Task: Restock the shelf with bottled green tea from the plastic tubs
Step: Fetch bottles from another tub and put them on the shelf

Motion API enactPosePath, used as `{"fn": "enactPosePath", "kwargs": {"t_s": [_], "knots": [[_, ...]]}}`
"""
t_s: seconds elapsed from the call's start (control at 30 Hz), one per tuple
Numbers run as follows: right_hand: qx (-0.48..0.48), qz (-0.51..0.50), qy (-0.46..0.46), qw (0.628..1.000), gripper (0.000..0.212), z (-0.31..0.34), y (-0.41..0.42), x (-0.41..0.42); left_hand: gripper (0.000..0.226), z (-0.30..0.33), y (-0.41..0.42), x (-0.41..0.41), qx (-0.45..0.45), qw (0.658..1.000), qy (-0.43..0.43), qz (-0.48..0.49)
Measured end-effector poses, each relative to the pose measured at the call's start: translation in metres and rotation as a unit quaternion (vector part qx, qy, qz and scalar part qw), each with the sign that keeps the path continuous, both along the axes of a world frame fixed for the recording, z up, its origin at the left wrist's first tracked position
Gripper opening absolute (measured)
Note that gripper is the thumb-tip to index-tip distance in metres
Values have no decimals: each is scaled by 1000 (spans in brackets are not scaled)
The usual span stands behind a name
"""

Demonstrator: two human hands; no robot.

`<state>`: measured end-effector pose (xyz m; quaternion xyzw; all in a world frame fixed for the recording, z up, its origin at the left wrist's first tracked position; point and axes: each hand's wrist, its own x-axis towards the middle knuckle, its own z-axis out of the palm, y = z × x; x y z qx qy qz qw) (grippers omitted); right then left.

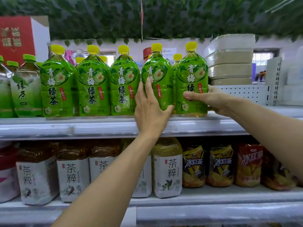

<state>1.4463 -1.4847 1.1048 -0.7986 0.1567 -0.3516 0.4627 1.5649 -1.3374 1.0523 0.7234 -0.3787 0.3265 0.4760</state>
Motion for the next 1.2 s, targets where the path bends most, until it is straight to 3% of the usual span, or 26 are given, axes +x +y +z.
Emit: {"fn": "enactPosePath", "kwargs": {"t_s": [0.07, 0.27, 0.43, 0.6, 0.67, 0.8, 1.0, 1.2], "knots": [[-16, 6, 0, 1000, 80, 1, -1, -1, 109, 0, -4, -2, -3, 1000, 5, 14], [-40, -25, -5, 999, 47, -2, -2, -1, 105, -4, -9, 0, -8, 999, -6, 40], [-116, -191, 54, 973, 93, -9, 20, 1, 104, -2, -6, -4, 27, 999, -1, 47], [-266, -265, 104, 921, 83, -35, 70, -21, 95, -8, 26, -16, 132, 990, -37, 36], [-329, -255, 94, 904, 77, -53, 92, -33, 91, -23, 51, -21, 153, 982, -94, 51], [-422, -248, 28, 872, 65, -96, 143, -46, 79, -63, 113, -29, 107, 980, -152, 67], [-447, -209, 12, 869, 60, -156, 237, -36, 77, -120, 232, -19, 128, 984, -107, 64], [-421, -150, 48, 894, 59, -212, 355, 1, 69, -167, 383, 14, 234, 965, -62, 98]]}}
